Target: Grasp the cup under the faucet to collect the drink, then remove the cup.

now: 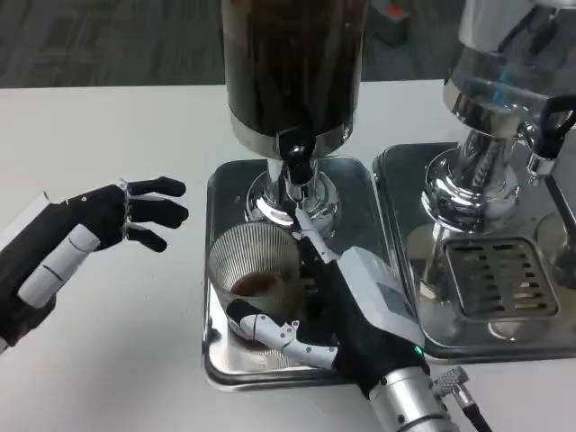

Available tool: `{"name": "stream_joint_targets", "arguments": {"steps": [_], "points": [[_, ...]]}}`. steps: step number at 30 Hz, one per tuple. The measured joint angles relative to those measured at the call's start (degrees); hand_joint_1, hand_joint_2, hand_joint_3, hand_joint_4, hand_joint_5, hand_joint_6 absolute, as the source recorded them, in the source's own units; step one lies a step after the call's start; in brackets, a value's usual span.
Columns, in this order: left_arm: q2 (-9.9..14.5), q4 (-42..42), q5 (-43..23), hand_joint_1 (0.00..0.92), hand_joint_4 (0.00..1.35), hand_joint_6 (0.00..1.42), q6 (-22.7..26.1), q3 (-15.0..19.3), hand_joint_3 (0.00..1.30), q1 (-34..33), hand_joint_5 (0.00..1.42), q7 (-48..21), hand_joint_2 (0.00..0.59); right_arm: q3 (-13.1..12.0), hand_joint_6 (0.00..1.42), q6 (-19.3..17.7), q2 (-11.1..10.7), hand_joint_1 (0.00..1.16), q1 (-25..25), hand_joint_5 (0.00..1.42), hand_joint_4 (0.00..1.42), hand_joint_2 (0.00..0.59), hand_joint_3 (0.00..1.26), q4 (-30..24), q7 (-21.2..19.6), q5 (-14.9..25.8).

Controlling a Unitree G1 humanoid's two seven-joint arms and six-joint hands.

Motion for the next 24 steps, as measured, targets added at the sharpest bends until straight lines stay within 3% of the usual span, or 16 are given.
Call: {"name": "stream_joint_targets", "arguments": {"steps": [7, 24], "points": [[0.1, 0.0, 0.1, 0.0, 0.41, 0.53, 0.2, 0.0, 0.34, 0.1, 0.37, 0.0, 0.151, 0.3, 0.9, 0.2, 0.5, 0.41, 0.1, 0.51, 0.33, 0.242, 0.16, 0.6, -1.0, -1.0], [0.1, 0.0, 1.6, 0.0, 0.42, 0.54, 0.4, -0.1, 0.34, 0.6, 0.39, 0.0, 0.152, 0.7, 1.07, 0.7, 2.2, 0.43, 1.5, 0.62, 0.44, 0.226, 0.28, 1.0, -7.1, -2.5]]}}
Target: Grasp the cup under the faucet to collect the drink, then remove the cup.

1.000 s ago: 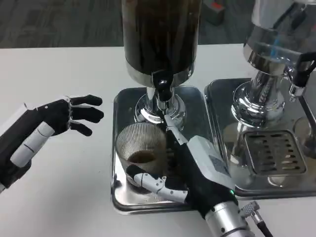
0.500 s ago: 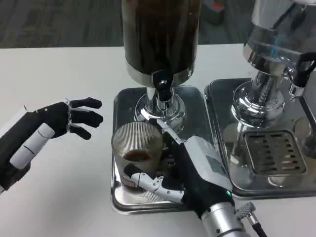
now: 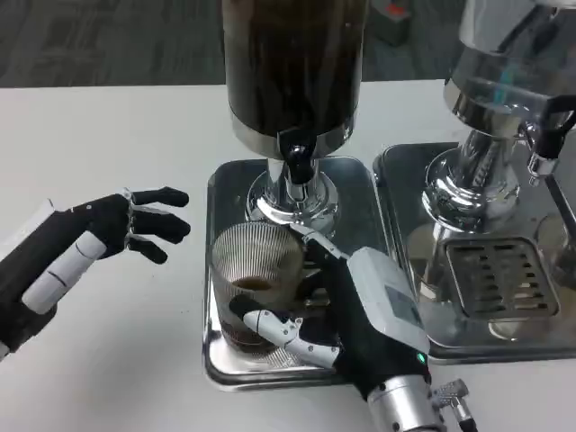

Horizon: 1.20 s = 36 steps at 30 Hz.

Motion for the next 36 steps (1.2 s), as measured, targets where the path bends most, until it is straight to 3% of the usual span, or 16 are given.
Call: {"name": "stream_joint_targets", "arguments": {"steps": [12, 36], "points": [[0.0, -0.1, 0.0, 0.0, 0.42, 0.54, 0.0, 0.0, 0.33, 0.3, 0.39, 0.0, 0.149, 1.0, 1.12, -0.2, 0.0, 0.41, 0.6, 0.68, 0.49, 0.234, 0.34, 0.5, -4.0, -0.2], [-0.1, 0.0, 0.0, 0.0, 0.43, 0.52, 0.1, -0.1, 0.32, 0.2, 0.4, 0.0, 0.144, 0.8, 1.16, -4.4, -0.5, 0.45, 1.9, 0.74, 0.56, 0.227, 0.41, 2.4, -10.4, -0.1]]}}
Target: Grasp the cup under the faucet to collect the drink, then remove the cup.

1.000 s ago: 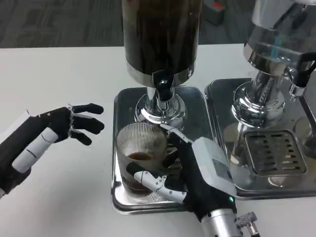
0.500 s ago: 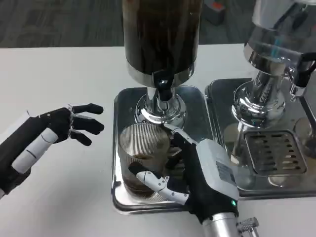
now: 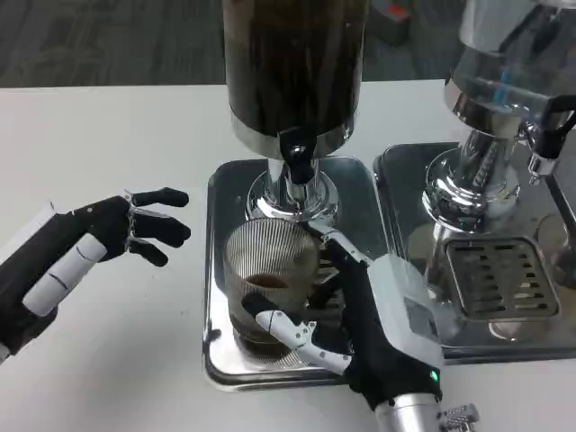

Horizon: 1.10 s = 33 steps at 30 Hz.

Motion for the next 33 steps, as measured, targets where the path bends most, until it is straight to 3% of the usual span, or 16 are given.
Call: {"name": "stream_joint_targets", "arguments": {"steps": [20, 33], "points": [[0.0, 0.8, 0.0, 0.0, 0.38, 0.49, -0.1, 0.0, 0.3, -0.6, 0.35, 0.0, 0.148, -2.3, 1.16, -1.1, -2.2, 0.43, 1.9, 0.78, 0.58, 0.234, 0.44, -1.2, -0.9, -0.9], [0.0, 1.2, 1.0, 0.0, 0.3, 0.44, -2.3, -0.2, 0.27, -0.7, 0.27, 0.6, 0.146, -4.7, 1.18, -1.1, -4.0, 0.42, 6.2, 0.79, 0.6, 0.241, 0.46, -6.2, -0.2, -0.9]]}}
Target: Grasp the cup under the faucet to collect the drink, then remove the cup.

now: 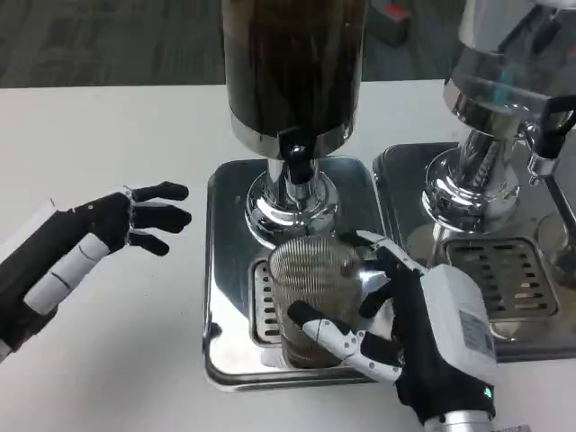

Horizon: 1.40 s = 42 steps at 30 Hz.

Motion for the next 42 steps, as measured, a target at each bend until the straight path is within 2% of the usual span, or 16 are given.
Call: {"name": "stream_joint_targets", "arguments": {"steps": [7, 22, 32, 42], "points": [[0.0, 0.1, 1.6, 0.0, 0.29, 0.43, -1.4, -1.5, 0.26, -0.1, 0.27, 0.2, 0.147, -1.3, 1.18, 0.1, 0.0, 0.42, 1.4, 0.8, 0.6, 0.236, 0.46, -1.2, 0.0, 0.0], [0.1, 0.7, 3.1, 0.0, 0.28, 0.43, -5.1, -2.3, 0.24, -0.2, 0.26, 1.1, 0.138, -1.5, 1.23, -0.1, 0.3, 0.5, 2.4, 0.86, 0.65, 0.247, 0.51, -1.1, -1.5, -0.1], [0.1, 0.8, 4.0, 0.0, 0.28, 0.43, -6.7, -2.9, 0.24, -0.2, 0.25, 1.8, 0.138, -1.8, 1.24, -2.2, 0.4, 0.52, 2.6, 0.89, 0.68, 0.242, 0.52, -0.8, -4.0, 0.0], [1.1, 0.8, 6.7, 0.0, 0.24, 0.39, -11.0, -4.6, 0.23, -0.1, 0.21, 3.6, 0.138, -2.7, 1.25, -3.8, 0.5, 0.5, 2.9, 0.89, 0.69, 0.244, 0.54, -0.9, -5.2, 0.2]]}}
